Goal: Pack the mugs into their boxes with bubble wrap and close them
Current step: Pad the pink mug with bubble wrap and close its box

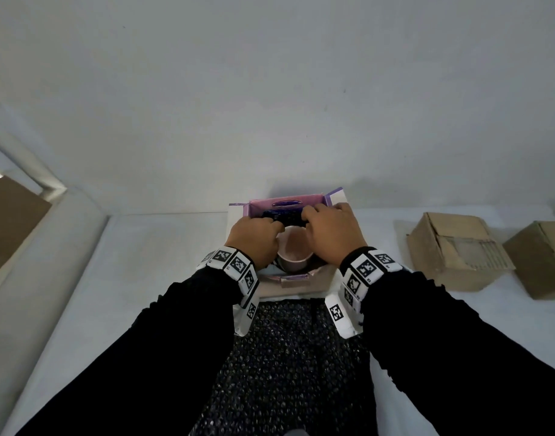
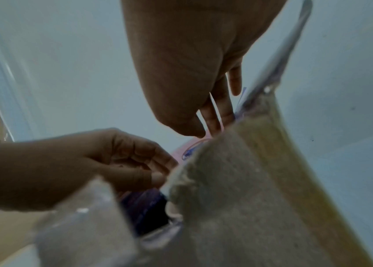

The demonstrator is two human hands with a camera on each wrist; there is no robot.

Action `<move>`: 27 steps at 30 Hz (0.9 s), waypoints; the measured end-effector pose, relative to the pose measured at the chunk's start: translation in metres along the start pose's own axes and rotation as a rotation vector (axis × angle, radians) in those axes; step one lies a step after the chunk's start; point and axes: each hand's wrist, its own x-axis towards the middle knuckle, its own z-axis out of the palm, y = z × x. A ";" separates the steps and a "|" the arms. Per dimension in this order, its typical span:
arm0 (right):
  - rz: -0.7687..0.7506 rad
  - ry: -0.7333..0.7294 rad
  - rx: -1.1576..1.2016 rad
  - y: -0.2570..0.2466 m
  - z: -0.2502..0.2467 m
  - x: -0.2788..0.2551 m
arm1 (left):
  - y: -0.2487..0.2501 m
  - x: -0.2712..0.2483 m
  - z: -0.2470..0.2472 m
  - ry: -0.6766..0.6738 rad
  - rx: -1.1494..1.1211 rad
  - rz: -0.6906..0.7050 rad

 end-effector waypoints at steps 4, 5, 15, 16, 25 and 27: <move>-0.017 0.138 0.284 -0.009 -0.019 -0.028 | 0.005 -0.023 -0.029 -0.012 -0.074 -0.011; -0.030 0.172 0.343 -0.013 -0.022 -0.036 | 0.006 -0.031 -0.035 -0.003 -0.091 -0.013; -0.053 -0.003 0.521 -0.059 0.012 -0.154 | 0.035 -0.154 0.002 -0.017 -0.324 0.040; 0.020 -0.083 0.457 -0.061 0.021 -0.165 | 0.035 -0.169 0.015 -0.081 -0.334 0.029; 0.404 -0.409 0.358 -0.097 0.066 -0.218 | 0.048 -0.253 0.078 -0.439 -0.299 -0.072; 0.360 -0.277 0.478 -0.101 0.063 -0.219 | 0.056 -0.254 0.075 -0.381 -0.288 -0.111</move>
